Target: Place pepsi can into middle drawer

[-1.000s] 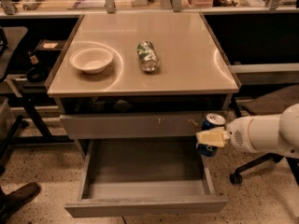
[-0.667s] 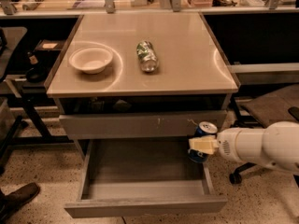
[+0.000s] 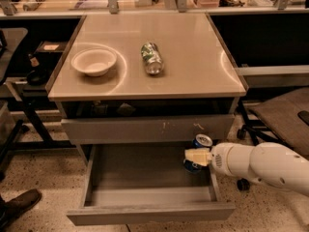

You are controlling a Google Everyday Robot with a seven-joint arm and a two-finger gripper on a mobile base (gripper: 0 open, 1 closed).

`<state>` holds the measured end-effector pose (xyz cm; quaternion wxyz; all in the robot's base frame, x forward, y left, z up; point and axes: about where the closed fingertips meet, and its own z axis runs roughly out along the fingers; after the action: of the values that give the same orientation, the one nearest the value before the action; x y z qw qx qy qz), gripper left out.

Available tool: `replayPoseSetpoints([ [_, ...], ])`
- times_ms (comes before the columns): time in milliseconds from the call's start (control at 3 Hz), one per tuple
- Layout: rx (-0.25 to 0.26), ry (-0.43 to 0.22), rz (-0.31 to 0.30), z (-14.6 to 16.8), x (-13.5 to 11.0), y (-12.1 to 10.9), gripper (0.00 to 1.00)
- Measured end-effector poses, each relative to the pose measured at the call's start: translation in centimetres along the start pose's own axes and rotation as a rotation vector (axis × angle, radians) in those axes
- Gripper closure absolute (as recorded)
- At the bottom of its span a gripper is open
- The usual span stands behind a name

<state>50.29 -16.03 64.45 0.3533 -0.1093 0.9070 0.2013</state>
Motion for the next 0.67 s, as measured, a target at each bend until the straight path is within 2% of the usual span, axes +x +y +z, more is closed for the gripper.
replayPoseSetpoints([
  [333, 0.000, -0.001, 0.002, 0.1, 0.1, -0.1, 1.00],
  [667, 0.002, 0.022, 0.027, 1.3, 1.9, 0.5, 1.00],
])
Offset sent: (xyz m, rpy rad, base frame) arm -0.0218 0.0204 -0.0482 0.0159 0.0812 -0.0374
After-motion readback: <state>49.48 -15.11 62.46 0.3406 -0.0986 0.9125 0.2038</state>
